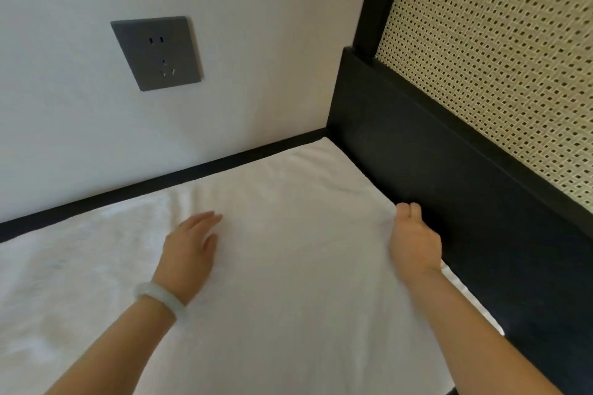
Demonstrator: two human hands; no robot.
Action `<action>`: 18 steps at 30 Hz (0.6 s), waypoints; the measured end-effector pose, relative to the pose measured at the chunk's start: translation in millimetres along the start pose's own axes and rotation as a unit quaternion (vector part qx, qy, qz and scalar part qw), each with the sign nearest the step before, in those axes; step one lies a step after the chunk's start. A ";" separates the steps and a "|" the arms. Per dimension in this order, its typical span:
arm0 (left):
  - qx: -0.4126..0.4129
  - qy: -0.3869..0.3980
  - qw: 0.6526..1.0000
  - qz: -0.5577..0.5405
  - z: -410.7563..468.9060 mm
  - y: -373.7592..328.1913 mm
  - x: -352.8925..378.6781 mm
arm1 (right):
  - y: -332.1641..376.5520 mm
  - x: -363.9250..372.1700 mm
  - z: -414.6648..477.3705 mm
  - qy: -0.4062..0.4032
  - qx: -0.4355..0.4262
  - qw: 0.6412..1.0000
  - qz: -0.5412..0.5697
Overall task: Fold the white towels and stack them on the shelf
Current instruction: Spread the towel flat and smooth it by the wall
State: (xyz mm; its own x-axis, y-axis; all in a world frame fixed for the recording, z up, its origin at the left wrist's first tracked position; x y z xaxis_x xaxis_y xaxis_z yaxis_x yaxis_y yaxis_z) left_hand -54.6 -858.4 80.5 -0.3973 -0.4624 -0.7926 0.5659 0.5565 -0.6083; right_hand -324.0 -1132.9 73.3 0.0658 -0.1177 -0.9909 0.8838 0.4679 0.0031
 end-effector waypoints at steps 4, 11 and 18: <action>0.070 0.028 0.996 0.045 -65.1 -37.9 28.1 | 0.0 -0.6 -1.9 0.028 -0.012 0.999 -0.027; 0.036 0.011 0.996 0.077 -63.9 -52.8 39.7 | -10.2 -23.2 9.6 0.005 -0.025 0.999 -0.045; 0.113 0.059 0.980 0.150 -81.6 -93.8 66.9 | 7.0 -11.2 -3.4 0.050 -0.086 0.993 -0.061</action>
State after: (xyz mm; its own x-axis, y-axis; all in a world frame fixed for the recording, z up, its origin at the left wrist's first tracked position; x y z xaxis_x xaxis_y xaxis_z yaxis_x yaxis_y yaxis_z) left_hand -193.2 -885.1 81.2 -0.2609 -0.2114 -0.9419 0.8108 0.4816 -0.3327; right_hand -320.2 -1125.3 84.0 -0.0898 -0.0992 -0.9910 0.7892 0.5999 -0.1316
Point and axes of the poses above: each hand's wrist, its own z-axis towards the middle knuckle, its own x-axis out of the palm, y = z × x, the point moved 10 cm from there along z, towards the middle knuckle, and after that the axes turned 1 degree about -x, right-handed, at the moved point
